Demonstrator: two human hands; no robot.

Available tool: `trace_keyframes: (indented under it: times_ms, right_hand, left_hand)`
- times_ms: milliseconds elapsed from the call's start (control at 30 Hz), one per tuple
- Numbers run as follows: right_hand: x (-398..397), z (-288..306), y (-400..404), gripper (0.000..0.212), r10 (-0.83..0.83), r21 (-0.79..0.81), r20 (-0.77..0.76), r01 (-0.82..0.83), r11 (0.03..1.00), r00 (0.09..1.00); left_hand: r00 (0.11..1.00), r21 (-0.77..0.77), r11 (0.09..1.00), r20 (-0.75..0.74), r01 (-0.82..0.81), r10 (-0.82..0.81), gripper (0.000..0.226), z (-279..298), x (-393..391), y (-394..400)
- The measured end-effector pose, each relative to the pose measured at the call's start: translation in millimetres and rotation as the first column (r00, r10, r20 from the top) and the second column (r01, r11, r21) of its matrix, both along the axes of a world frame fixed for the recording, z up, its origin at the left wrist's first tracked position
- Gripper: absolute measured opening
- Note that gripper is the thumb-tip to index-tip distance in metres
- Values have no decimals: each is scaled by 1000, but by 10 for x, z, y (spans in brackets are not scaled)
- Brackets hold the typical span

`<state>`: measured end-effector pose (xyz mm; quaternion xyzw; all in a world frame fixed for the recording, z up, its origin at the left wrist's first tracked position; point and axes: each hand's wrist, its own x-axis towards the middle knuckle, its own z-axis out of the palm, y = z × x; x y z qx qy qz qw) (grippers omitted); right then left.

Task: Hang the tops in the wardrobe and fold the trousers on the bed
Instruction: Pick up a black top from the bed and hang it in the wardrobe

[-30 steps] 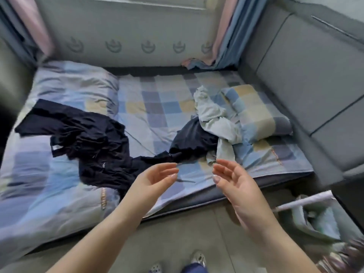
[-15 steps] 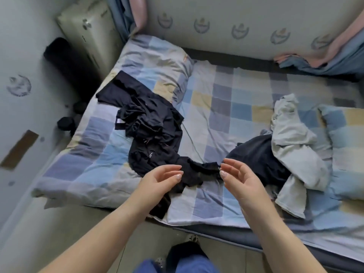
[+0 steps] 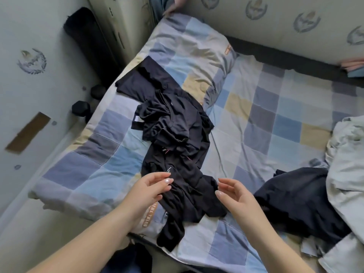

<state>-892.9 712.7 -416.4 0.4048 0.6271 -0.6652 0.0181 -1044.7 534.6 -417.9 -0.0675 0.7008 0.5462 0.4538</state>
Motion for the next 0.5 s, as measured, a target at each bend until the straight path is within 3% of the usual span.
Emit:
trace_keyframes:
  times_ms: [300,400,500]
  right_hand:
    - [-1591,-1210,162,24,-12,96,77,5,995,997]
    - [-2201,-1742,266,26,80,281,126,-113,953,989]
    - [-2788,-2305,412,37,175,523,243,-281,805,954]
  left_hand:
    - [994,-3,994,14,105,-105,14,-1144,-1461,279]
    - [974,-10,975,-23,223,-223,13,-1556,-1829,430]
    - [957,-38,963,-107,267,-270,12,-2012,-2169,562]
